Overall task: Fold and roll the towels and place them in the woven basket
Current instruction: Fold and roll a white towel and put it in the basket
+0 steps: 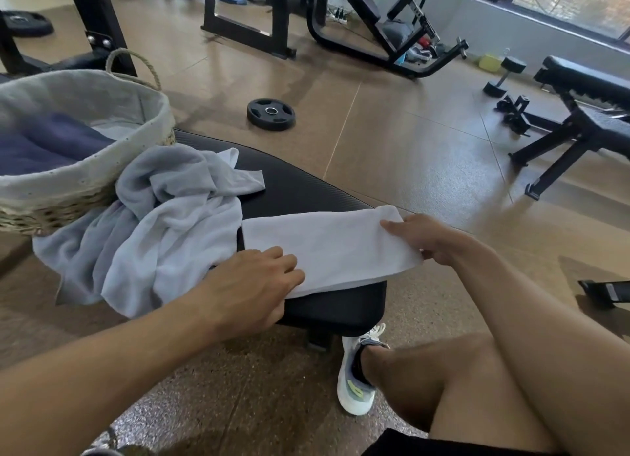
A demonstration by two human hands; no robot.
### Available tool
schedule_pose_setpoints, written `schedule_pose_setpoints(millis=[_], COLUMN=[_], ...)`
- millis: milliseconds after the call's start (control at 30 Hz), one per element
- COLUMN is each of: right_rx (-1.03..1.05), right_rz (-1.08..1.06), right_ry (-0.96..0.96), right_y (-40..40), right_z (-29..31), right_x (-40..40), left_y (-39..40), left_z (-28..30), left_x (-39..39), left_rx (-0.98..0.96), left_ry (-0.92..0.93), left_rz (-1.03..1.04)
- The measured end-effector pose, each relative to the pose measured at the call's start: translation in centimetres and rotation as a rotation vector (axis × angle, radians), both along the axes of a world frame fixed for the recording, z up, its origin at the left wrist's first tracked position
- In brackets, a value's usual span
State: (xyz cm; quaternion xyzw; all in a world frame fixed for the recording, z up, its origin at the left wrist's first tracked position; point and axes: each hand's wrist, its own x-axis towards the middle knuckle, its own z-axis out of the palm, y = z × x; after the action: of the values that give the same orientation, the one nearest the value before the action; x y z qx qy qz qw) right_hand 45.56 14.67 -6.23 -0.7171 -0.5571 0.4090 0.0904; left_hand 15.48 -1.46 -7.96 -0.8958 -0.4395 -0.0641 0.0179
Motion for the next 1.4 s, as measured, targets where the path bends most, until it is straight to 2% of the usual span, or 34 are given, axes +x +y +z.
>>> schedule_pose_setpoints(millis=[167,367,500,600,667,733,833,933,1033,1100,1200,1300,1400], right_rx=[-0.01,-0.016,-0.027,-0.039,-0.052,-0.064,-0.07,-0.063,-0.058,-0.061,-0.061,-0.047,-0.021], right_rz=[0.024,0.004,0.005,0.005,0.012,0.012,0.014,0.011,0.008,0.007,0.005,0.005,-0.012], right_ry=[-0.005,0.003,0.005,0.014,0.003,-0.006,-0.012,-0.004,0.002,0.003,-0.002,-0.026,-0.05], right_y=[0.1,0.1,0.1,0.1,0.1,0.1,0.0,0.2,0.2,0.1,0.1,0.1,0.0], right_z=[-0.4,-0.7,-0.6,-0.4,-0.5,-0.6,-0.6,-0.4,-0.5,-0.6,-0.6,-0.6,-0.9], right_x=[-0.1,0.4,0.6,0.5,0.5,0.5,0.5,0.4,0.3,0.4,0.5,0.3,0.1], left_y=[-0.2,0.2,0.2,0.7,1.0,1.2,0.7,0.8,1.1,0.9,0.4,0.4,0.8], left_z=[-0.3,-0.6,-0.2,1.1,2.1,1.7,-0.2,-0.3,0.7,0.8,0.3,0.2,0.2], left_x=[-0.7,-1.3,-1.2,-1.5,-1.5,-1.5,-1.2,-1.8,-2.3,-2.3,-1.9,-2.2,-2.3], left_rx=[-0.017,0.04,0.017,0.14,0.277,0.307,0.08,-0.144,-0.088,-0.068,-0.182,-0.217,-0.189], left_ry=[0.008,-0.083,-0.175,-0.247,-0.164,-0.035,0.072,-0.059,-0.226,-0.236,-0.182,-0.189,-0.375], left_rz=[-0.02,-0.015,0.071,0.083,0.055,0.023,0.028,0.144,0.162,0.123,0.08,0.08,0.109])
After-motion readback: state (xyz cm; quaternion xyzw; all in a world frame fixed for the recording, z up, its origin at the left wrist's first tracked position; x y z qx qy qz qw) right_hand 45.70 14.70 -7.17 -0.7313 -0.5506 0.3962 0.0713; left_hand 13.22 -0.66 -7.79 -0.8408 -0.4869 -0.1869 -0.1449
